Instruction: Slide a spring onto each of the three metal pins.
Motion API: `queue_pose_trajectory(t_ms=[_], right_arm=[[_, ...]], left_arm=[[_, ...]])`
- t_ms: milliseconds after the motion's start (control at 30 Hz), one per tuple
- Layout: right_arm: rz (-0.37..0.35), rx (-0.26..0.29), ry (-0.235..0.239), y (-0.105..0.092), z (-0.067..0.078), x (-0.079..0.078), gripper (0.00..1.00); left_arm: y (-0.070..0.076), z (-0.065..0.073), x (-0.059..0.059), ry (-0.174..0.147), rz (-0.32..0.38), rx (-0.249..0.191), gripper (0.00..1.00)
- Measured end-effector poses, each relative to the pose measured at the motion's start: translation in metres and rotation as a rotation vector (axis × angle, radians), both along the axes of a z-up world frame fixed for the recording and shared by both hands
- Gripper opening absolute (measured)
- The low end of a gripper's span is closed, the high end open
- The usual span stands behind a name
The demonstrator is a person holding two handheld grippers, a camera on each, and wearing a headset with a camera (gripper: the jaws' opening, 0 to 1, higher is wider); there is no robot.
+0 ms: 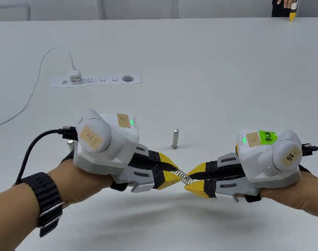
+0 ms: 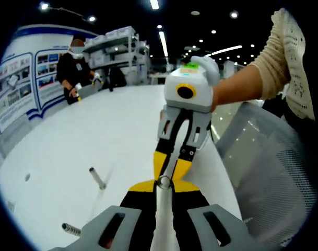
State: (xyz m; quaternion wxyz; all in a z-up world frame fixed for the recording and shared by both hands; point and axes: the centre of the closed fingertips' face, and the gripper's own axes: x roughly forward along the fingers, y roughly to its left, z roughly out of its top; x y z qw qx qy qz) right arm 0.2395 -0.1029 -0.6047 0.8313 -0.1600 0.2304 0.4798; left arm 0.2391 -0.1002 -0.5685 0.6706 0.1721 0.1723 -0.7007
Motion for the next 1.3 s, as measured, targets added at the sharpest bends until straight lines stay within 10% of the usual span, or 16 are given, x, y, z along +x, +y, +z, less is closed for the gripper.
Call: queue_pose_trajectory(t_ms=[1300], right_arm=[[-0.041, 0.070, 0.006, 0.006, 0.007, 0.005, 0.15]], left_arm=[[-0.015, 0.014, 0.004, 0.040, 0.040, -0.078, 0.09]])
